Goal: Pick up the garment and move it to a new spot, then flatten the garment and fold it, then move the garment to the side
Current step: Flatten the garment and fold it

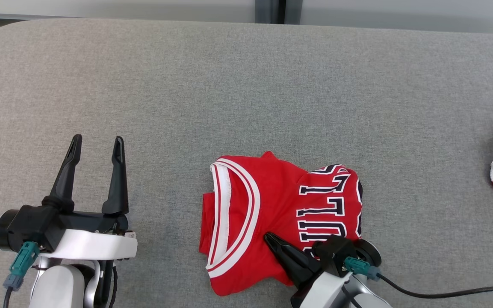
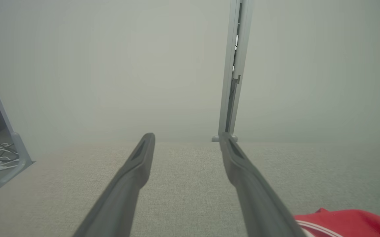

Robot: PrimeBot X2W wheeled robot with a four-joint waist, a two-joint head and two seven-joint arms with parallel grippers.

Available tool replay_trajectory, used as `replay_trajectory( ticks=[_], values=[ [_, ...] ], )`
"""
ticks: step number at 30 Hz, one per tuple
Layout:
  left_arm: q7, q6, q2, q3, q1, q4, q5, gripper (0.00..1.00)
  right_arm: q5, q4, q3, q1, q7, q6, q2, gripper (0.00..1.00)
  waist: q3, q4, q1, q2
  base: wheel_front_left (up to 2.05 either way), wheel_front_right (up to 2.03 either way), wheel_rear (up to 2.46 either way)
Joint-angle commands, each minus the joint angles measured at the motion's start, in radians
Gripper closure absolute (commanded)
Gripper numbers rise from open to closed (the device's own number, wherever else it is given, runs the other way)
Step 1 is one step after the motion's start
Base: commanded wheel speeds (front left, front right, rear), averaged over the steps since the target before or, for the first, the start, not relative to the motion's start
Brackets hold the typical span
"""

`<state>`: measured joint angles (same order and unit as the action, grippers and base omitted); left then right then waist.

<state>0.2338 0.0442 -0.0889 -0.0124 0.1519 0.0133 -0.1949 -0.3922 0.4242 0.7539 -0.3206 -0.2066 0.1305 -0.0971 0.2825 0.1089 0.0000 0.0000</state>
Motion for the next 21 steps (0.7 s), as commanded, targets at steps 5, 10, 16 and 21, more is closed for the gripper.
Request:
replay_trajectory(
  ticks=[5, 10, 16, 21],
  values=[
    [0.009, 0.004, -0.009, 0.001, 0.022, 0.012, -0.010, 0.00, -0.041, 0.066, 0.025, -0.044, -0.037, 0.001, 0.009, 1.00, 0.006, -0.003, 0.0000, 0.0000, 0.00, 0.00, 0.00],
    [0.013, 0.001, -0.013, 0.002, 0.023, 0.018, -0.012, 0.00, -0.046, 0.047, -0.107, -0.057, -0.060, 0.000, 0.016, 1.00, 0.004, -0.012, 0.0000, 0.0000, 0.00, 0.00, 0.00],
    [0.017, -0.006, -0.019, 0.005, 0.018, 0.022, -0.012, 0.00, -0.018, -0.145, -0.283, 0.016, -0.060, 0.000, 0.019, 1.00, -0.006, -0.032, 0.0000, 0.0000, 0.00, 0.00, 0.00],
    [0.013, -0.014, -0.039, 0.011, 0.011, 0.014, -0.005, 0.00, 0.029, -0.357, -0.469, 0.112, -0.059, 0.001, 0.002, 1.00, -0.022, -0.067, 0.0000, 0.0000, 0.00, 0.00, 0.00]
  ],
)
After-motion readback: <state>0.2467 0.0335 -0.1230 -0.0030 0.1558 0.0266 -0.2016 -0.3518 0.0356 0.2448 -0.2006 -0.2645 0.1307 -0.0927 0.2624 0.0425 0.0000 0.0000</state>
